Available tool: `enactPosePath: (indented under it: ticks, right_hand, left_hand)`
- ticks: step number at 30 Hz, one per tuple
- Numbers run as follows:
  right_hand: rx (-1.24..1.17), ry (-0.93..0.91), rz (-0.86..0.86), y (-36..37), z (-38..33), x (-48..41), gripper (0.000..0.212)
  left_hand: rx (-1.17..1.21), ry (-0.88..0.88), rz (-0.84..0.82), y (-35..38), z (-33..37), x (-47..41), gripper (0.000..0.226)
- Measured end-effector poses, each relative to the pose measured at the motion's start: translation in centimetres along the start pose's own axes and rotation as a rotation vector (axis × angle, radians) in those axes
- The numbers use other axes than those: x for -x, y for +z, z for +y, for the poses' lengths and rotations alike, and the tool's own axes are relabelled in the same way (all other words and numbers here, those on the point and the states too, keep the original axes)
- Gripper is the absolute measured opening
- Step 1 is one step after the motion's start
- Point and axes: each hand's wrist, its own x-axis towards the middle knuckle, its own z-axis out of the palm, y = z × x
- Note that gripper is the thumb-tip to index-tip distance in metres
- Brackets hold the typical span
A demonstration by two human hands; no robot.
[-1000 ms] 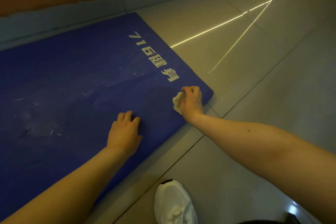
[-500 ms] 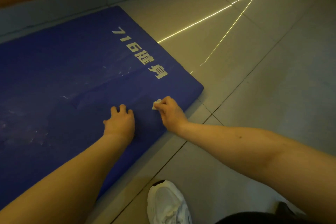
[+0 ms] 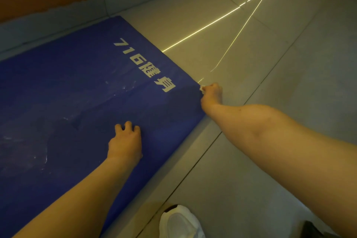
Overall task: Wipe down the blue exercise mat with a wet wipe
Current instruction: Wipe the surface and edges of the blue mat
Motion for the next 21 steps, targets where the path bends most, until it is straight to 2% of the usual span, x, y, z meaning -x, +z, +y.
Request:
enactPosePath:
  ticks: [3,5,8,10,11,13,15,18,19,21]
  right_hand:
    - [-0.01,-0.105,0.024,2.2,-1.0,3.4,0.025]
    - [-0.004,-0.306,-0.053,4.1,-1.3,7.0,0.028]
    - [0.024,-0.661,-0.192,5.9,-1.0,12.3,0.021]
    - [0.073,-0.908,-0.26,5.6,-0.3,13.3,0.02]
    - [0.104,-0.96,-0.262,4.9,-0.2,12.9,0.017]
    - [0.145,-0.904,-0.147,3.0,0.1,10.3,0.023]
    - [0.21,-0.624,-0.026,1.2,0.8,6.1,0.03]
    - [0.198,-0.131,0.051,-0.4,2.2,0.8,0.009]
    - [0.189,-0.055,0.04,-0.4,2.5,0.0,0.016]
    - [0.203,-0.065,0.079,0.5,2.3,0.2,0.033]
  left_hand:
    - [-0.036,0.006,-0.032,-0.9,0.0,-0.5,0.097]
    - [-0.063,0.011,-0.06,-1.5,0.1,-0.7,0.103]
    - [-0.081,0.013,-0.062,-1.8,0.3,-1.0,0.106]
    - [-0.087,0.012,-0.054,-1.8,0.3,-1.1,0.106]
    - [-0.087,0.018,-0.053,-1.8,0.3,-1.0,0.106]
    - [-0.096,0.034,-0.05,-1.8,0.2,-1.0,0.106]
    - [-0.101,0.035,-0.054,-1.9,0.2,-0.9,0.109]
    - [-0.099,0.036,-0.068,-2.3,0.2,-1.1,0.112]
    - [-0.096,0.039,-0.071,-2.4,0.2,-1.1,0.113]
    - [-0.099,0.043,-0.075,-2.6,0.1,-1.2,0.114]
